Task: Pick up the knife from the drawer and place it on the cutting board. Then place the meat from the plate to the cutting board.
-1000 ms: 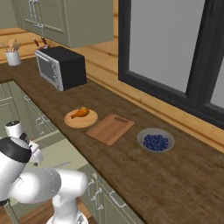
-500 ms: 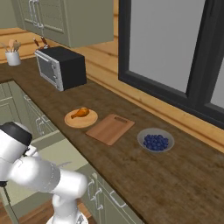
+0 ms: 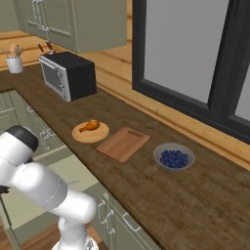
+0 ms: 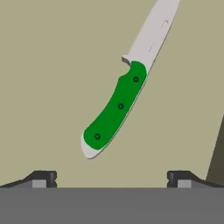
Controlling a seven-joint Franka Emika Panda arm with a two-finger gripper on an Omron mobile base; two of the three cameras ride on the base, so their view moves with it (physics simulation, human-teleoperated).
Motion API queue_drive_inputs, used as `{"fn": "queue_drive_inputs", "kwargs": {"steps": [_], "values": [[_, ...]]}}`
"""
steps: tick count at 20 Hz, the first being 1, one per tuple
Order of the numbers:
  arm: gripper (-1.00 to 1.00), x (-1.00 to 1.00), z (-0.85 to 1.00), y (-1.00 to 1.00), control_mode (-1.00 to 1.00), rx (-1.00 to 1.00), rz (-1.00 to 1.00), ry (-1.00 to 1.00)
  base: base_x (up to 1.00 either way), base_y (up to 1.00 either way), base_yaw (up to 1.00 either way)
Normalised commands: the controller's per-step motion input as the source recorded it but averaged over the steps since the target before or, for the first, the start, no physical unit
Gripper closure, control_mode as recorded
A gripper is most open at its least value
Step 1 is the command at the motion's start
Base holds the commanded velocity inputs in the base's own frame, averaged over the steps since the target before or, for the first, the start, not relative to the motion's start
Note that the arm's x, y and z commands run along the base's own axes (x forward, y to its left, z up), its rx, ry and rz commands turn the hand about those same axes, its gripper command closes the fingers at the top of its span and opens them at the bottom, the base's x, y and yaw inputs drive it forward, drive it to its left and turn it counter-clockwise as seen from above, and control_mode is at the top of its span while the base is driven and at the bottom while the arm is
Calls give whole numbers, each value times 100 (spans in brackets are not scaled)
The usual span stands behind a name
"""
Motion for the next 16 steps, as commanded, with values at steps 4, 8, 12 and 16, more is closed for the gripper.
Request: {"fn": "queue_drive_inputs", "kwargs": {"steps": [4,8,12,16], "values": [[-100,21,-17,0,-100,0,-12,0,0,0,0],[-100,26,-18,0,-100,0,-9,0,0,0,0],[-100,24,-33,0,-100,0,-7,0,0,0,0],[-100,43,-37,11,-100,-1,-9,0,0,0,0]]}}
